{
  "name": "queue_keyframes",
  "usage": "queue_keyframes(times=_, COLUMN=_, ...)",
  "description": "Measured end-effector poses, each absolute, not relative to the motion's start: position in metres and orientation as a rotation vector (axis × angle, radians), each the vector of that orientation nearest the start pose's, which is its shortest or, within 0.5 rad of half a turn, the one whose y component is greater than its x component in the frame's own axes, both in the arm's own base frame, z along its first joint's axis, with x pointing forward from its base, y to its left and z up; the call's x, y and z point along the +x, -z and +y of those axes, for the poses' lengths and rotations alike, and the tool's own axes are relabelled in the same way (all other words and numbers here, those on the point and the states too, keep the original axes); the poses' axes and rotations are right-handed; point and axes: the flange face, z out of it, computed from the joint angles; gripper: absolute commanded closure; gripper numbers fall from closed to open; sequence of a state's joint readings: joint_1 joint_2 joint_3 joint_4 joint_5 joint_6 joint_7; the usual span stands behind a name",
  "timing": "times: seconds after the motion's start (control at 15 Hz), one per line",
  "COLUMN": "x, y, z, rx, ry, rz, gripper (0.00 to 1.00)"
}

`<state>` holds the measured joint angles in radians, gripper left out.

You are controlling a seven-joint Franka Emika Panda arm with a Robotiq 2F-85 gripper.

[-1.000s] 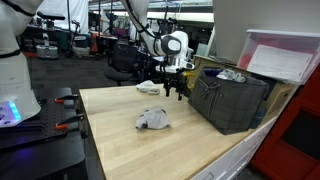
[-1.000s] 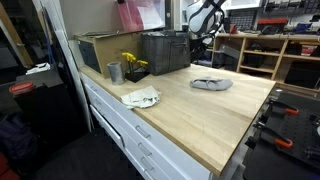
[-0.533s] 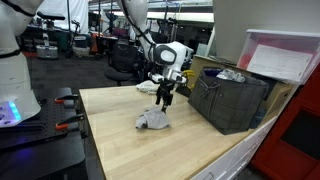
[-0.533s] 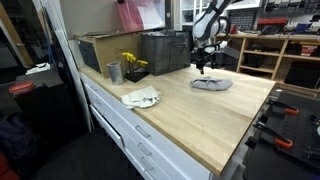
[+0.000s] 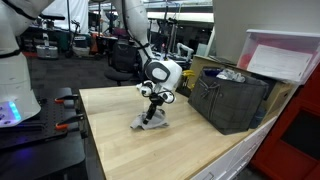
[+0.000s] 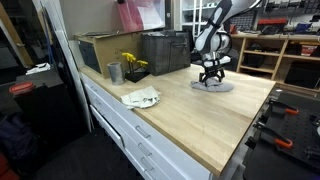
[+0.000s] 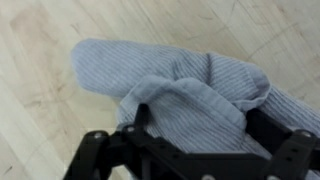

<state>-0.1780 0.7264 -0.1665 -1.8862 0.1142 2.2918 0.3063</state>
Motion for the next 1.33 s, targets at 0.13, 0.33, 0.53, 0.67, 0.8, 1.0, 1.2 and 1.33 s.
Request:
queue_keyframes(times=0.13, x=0.548, y=-0.087, z=-0.192, rx=-2.857, ry=-0.527, rz=1.229, gripper=0.0)
queue_keyframes(times=0.33, x=0.541, y=-0.08, z=-0.186, rx=-2.721, ry=-0.579, rz=1.407, gripper=0.0)
queue_keyframes(times=0.53, x=0.538, y=-0.087, z=-0.19, rx=-2.611, ry=-0.568, rz=1.533, gripper=0.0)
queue_keyframes(times=0.67, x=0.534, y=-0.106, z=-0.2, rx=-2.601, ry=-0.52, rz=1.562, gripper=0.0)
queue_keyframes(times=0.8, x=0.525, y=-0.138, z=-0.212, rx=-2.62, ry=-0.446, rz=1.583, gripper=0.0)
queue_keyframes(times=1.0, x=0.508, y=-0.192, z=-0.223, rx=-2.672, ry=-0.353, rz=1.568, gripper=0.0)
queue_keyframes(times=1.2, x=0.494, y=-0.246, z=-0.216, rx=-2.701, ry=-0.261, rz=1.505, gripper=0.0)
queue_keyframes(times=1.33, x=0.487, y=-0.278, z=-0.207, rx=-2.726, ry=-0.204, rz=1.423, gripper=0.0)
